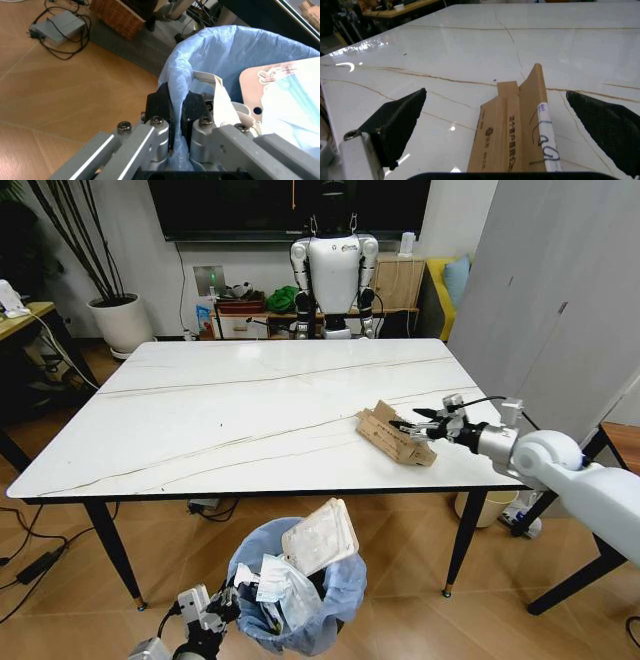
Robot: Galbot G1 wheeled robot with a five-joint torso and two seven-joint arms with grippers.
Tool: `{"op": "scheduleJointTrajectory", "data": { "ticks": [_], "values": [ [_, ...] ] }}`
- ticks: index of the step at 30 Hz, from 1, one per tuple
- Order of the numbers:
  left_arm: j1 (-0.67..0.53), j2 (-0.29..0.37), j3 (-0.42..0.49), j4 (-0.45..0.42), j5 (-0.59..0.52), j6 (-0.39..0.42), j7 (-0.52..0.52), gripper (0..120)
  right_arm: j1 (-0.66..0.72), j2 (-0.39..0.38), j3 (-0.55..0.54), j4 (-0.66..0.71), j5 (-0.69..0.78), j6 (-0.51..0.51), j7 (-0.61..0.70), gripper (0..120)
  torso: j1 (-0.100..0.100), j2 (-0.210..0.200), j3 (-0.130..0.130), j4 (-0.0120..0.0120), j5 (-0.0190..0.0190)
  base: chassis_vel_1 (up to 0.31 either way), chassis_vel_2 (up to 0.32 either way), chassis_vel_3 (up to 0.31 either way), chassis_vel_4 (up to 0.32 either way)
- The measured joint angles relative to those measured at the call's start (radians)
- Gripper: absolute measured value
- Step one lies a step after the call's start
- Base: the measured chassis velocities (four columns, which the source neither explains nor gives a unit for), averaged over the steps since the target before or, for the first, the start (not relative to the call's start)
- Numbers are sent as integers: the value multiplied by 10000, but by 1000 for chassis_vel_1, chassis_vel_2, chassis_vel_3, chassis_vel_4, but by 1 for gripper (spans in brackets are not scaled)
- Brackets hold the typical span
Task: Pick up the trash bin and place the trash from the table into it.
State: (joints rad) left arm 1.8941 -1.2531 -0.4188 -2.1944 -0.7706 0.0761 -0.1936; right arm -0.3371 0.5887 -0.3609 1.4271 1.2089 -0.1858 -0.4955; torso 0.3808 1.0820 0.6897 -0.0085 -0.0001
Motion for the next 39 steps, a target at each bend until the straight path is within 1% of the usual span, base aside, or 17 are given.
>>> {"op": "scheduleJointTrajectory", "data": {
  "ticks": [5,10,17,28,30,39],
  "values": [
    [-42,-55,-16,72,-2,-6,6,0,340,213,-222,-475,-89,6,-203,100,0,0,0,-1,0,0,0,0,0],
    [-131,-67,-10,139,-48,-6,-4,0,204,201,-268,-556,-263,32,-320,100,-2,0,-2,-5,2,0,0,0,0],
    [-163,-76,3,202,-64,-6,-21,0,169,325,-282,-800,-436,72,-394,100,-2,0,-1,-2,2,0,0,0,0],
    [-177,-88,-13,203,-86,-7,-26,0,1002,733,-988,-1219,-478,95,-444,100,-1,0,-1,-1,0,0,0,0,0],
    [-172,-101,-27,203,-92,-6,-26,0,1284,902,-1314,-1457,-474,95,-491,100,-1,0,-1,0,0,0,0,0,0],
    [-204,-79,-92,200,-165,-6,-25,0,1659,1269,-1780,-2104,-477,116,-648,100,-1,0,-1,-2,1,0,0,0,0]
  ]
}}
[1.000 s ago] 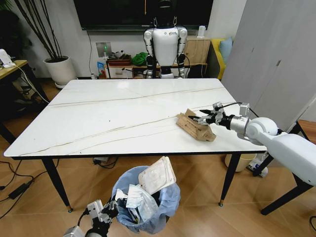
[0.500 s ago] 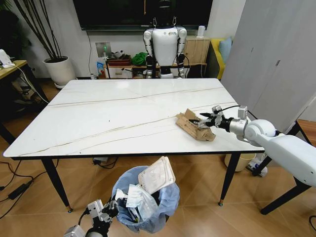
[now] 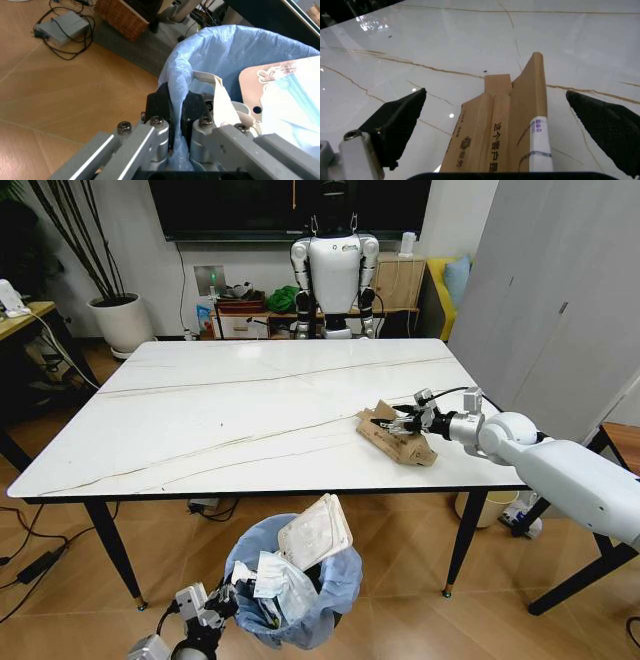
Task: Pick up the trash bin and place the trash from the table into it.
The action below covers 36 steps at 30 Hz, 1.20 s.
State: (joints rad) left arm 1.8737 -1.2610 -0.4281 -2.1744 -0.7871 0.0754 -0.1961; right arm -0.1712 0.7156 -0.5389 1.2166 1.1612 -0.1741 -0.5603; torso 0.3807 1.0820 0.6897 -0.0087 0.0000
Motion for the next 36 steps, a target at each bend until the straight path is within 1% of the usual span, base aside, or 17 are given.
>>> {"op": "scheduleJointTrajectory", "data": {
  "ticks": [10,12,13,15,17,19,20,22,23,25,26,28,30,32,34,35,36],
  "values": [
    [-85,79,-3,81,-75,0,-2,0,342,377,-250,-442,6,7,18,100,0,0,0,0,0,0,0,0,0],
    [-88,102,-6,86,-93,-1,-5,0,368,435,-277,-510,10,7,17,95,0,0,0,1,0,0,0,0,0],
    [-88,102,-6,86,-93,-1,-5,0,368,435,-277,-510,10,7,17,95,0,0,0,1,0,0,0,0,0],
    [-87,144,-32,85,-125,-2,-16,0,377,442,-314,-537,3,7,-14,83,0,0,0,0,1,0,0,0,0],
    [-88,155,-39,85,-136,-3,-20,0,378,433,-317,-537,-3,7,-33,80,0,0,0,0,1,0,0,0,0],
    [-90,180,-46,85,-154,-3,-29,0,378,395,-318,-536,-17,10,-46,68,0,0,0,0,0,0,0,0,0],
    [-90,180,-46,85,-154,-3,-29,0,378,395,-318,-536,-17,10,-46,68,0,0,0,0,0,0,0,0,0],
    [-109,175,-42,85,-160,-4,-35,0,378,337,-317,-508,-25,18,-48,57,0,0,0,0,1,0,0,0,0],
    [-109,175,-42,85,-160,-4,-35,0,378,337,-317,-508,-25,18,-48,57,0,0,0,0,1,0,0,0,0],
    [-122,163,-26,105,-161,-4,-35,0,377,293,-314,-474,-38,24,-50,49,0,0,0,-1,0,0,0,0,0],
    [-122,163,-26,105,-161,-4,-35,0,377,293,-314,-474,-38,24,-50,49,0,0,0,-1,0,0,0,0,0],
    [-130,156,-11,122,-160,-4,-36,0,377,269,-310,-443,-48,25,-50,41,0,0,0,-1,0,0,0,0,0],
    [-138,152,-1,126,-158,-4,-36,0,390,257,-308,-406,-71,26,-50,29,0,0,0,0,1,0,0,0,0],
    [-140,152,0,126,-158,-4,-36,0,398,256,-308,-397,-75,26,-50,27,0,0,0,0,1,0,0,0,0],
    [-147,152,5,126,-149,-4,-36,0,454,256,-319,-363,-89,17,-51,15,0,0,0,0,0,0,0,0,0],
    [-147,152,5,126,-149,-4,-36,0,454,256,-319,-363,-89,17,-51,15,0,0,0,0,0,0,0,0,0],
    [-148,153,8,126,-145,-4,-36,0,477,253,-334,-348,-92,13,-51,12,0,0,0,0,0,0,0,0,0]
  ]
}}
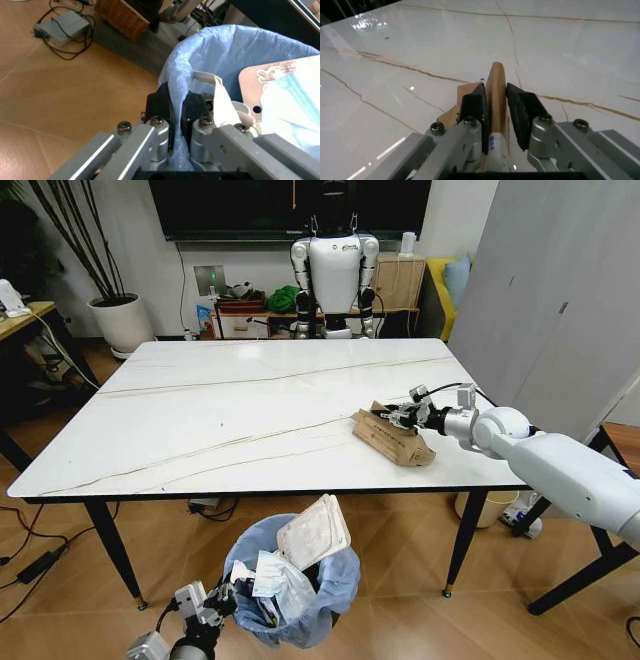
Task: Pick up the trash bin and place the trash from the table into it.
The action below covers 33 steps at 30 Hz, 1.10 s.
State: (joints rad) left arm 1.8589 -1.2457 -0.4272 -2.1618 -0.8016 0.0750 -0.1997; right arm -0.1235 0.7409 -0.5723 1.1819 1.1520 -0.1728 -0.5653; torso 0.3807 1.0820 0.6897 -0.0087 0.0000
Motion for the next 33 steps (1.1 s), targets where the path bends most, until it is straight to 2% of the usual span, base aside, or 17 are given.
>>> {"op": "scheduleJointTrajectory", "data": {
  "ticks": [2,4,13,19,20,22,23,26,27,30,31,32,33],
  "values": [
    [-17,1,20,17,15,0,0,0,81,-28,-42,44,-3,-11,0,3,0,0,0,0,0,0,0,0,0],
    [-29,1,32,26,21,0,1,0,110,-51,-55,86,-3,-19,0,0,0,0,0,0,-1,0,0,0,0],
    [-89,13,141,58,36,-7,2,0,58,-534,154,718,26,-52,40,0,0,0,0,0,1,0,0,0,0],
    [-127,110,344,66,49,-8,2,0,-519,-1727,1460,3001,219,-159,371,0,1,0,0,0,3,0,0,0,0],
    [-127,110,344,66,49,-8,2,0,-519,-1727,1460,3001,219,-159,371,0,1,0,0,0,3,0,0,0,0],
    [-151,186,434,74,72,-10,2,0,-803,-2426,2047,4411,425,-209,545,0,0,0,-1,-1,-5,0,0,0,0],
    [-151,186,434,74,72,-10,2,0,-803,-2426,2047,4411,425,-209,545,0,0,0,-1,-1,-5,0,0,0,0],
    [-207,296,502,74,74,-10,3,0,-1349,-3179,2832,6030,729,-257,755,0,0,1,-2,1,-2,0,0,0,0],
    [-207,296,502,74,74,-10,3,0,-1349,-3179,2832,6030,729,-257,755,0,0,1,-2,1,-2,0,0,0,0],
    [-285,409,546,39,15,-11,-20,0,-2415,-3827,3827,7380,939,-326,995,0,0,1,-2,0,1,0,0,0,0],
    [-300,456,580,27,-8,-11,-34,0,-2880,-4068,4204,7945,978,-330,1101,0,-1,1,-2,-6,3,0,0,0,0],
    [-300,456,580,27,-8,-11,-34,0,-2880,-4068,4204,7945,978,-330,1101,0,-1,1,-2,-6,3,0,0,0,0],
    [-306,505,647,16,-16,-5,-43,0,-3450,-4289,4590,8860,1034,-329,1360,0,-1,1,-2,-6,-1,0,0,0,0]
  ]
}}
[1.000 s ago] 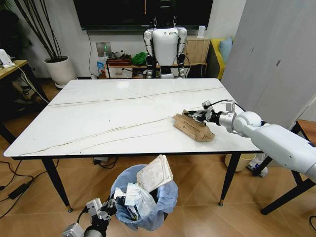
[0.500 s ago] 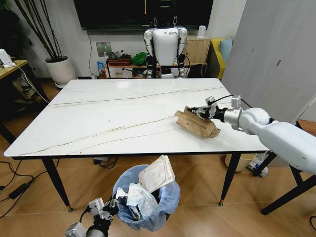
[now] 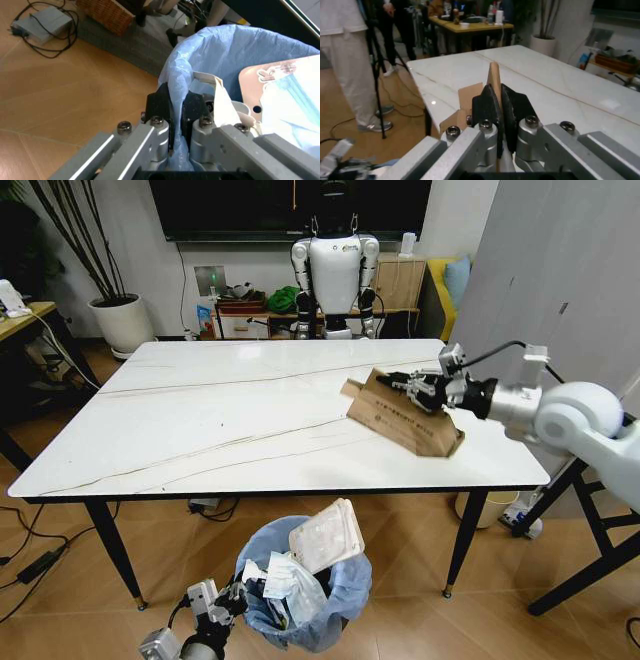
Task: Pick up the trash bin and place the trash from the table into it.
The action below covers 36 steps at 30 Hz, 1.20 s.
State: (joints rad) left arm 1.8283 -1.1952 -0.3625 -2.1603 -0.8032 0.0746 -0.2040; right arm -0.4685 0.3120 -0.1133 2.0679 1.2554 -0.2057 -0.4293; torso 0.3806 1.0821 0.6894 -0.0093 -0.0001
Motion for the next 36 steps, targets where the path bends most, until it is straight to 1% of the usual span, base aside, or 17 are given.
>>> {"op": "scheduleJointTrajectory", "data": {
  "ticks": [2,3,6,9,14,18,22,23,26,27,30,31,35,36],
  "values": [
    [12,18,96,0,17,14,-6,0,-401,-34,151,779,12,9,350,0,-1,0,0,4,-1,0,0,0,0],
    [12,18,96,0,17,14,-6,0,-401,-34,151,779,12,9,350,0,-1,0,0,4,-1,0,0,0,0],
    [50,21,184,-12,64,30,-15,0,-754,-5,171,1466,-21,15,756,0,0,0,1,9,3,0,0,0,0],
    [41,16,186,-42,69,30,-23,0,-826,-22,168,1714,8,42,850,0,0,0,1,8,0,0,0,0,0],
    [-17,-38,344,-44,86,48,-19,0,-1102,-172,67,2059,123,506,891,0,0,0,2,5,1,0,0,0,0],
    [-117,-112,510,17,124,76,-17,0,-1087,-4,-238,2231,87,732,887,0,0,1,2,4,1,0,0,0,0],
    [-258,-97,655,150,157,88,22,0,-313,673,-1303,2148,-13,978,896,0,0,0,2,5,1,0,0,0,0],
    [-258,-97,655,150,157,88,22,0,-313,673,-1303,2148,-13,978,896,0,0,0,2,5,1,0,0,0,0],
    [-327,-153,715,230,157,87,85,0,627,1404,-2380,1880,-48,1133,974,0,2,0,3,6,2,0,0,0,0],
    [-327,-153,715,230,157,87,85,0,627,1404,-2380,1880,-48,1133,974,0,2,0,3,6,2,0,0,0,0],
    [-357,-242,706,291,139,87,104,0,1620,2108,-3339,1538,-47,1136,1094,0,2,0,3,7,-2,0,0,0,0],
    [-357,-242,706,291,139,87,104,0,1620,2108,-3339,1538,-47,1136,1094,0,2,0,3,7,-2,0,0,0,0],
    [-405,-283,624,316,105,88,104,0,2219,2663,-4031,1053,-75,1123,1114,0,2,0,3,7,-1,0,0,0,0],
    [-405,-283,624,316,105,88,104,0,2219,2663,-4031,1053,-75,1123,1114,0,2,0,3,7,-1,0,0,0,0]
  ]
}}
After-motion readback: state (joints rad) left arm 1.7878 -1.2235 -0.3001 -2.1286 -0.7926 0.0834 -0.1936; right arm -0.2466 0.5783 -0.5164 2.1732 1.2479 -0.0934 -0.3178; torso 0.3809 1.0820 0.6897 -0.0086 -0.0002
